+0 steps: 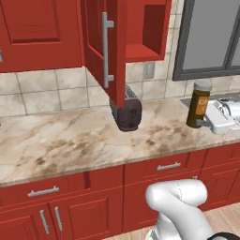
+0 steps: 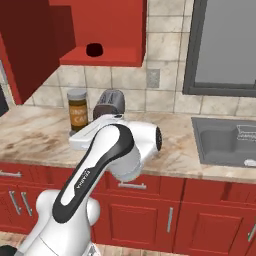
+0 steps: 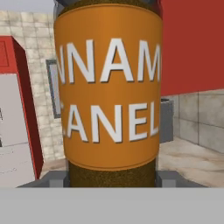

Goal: Take the cinnamon bottle from the cabinet and place it on the dining table, next to the plate with the cupcake. Then take the chocolate from the dining counter and place it on the cupcake plate.

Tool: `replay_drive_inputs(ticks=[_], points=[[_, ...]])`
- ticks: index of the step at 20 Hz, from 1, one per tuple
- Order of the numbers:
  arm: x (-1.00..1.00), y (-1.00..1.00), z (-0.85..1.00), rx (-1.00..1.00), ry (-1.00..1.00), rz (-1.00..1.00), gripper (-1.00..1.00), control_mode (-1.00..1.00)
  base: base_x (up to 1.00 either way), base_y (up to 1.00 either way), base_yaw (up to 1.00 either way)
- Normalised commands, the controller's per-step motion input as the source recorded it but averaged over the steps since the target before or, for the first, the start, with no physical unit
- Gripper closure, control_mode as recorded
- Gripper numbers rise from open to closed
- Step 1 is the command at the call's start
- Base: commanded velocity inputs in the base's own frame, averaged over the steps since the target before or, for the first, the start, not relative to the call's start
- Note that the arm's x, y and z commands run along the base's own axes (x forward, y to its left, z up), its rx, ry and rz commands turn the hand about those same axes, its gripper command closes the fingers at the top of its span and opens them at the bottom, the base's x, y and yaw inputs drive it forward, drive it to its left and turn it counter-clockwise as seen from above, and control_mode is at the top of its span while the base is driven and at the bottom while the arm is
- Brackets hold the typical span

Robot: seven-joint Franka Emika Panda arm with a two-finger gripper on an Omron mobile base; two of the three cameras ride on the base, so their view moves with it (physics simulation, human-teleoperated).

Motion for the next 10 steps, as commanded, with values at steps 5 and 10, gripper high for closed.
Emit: replay_drive_inputs(ticks=[5,10], points=[[0.0,0.0,0.0,0.0,0.0,0.0,1.0,1.0,-0.12,0.04,-0.9],[0.0,0.0,0.0,0.0,0.0,0.0,1.0,1.0,0.0,0.0,-1.0]])
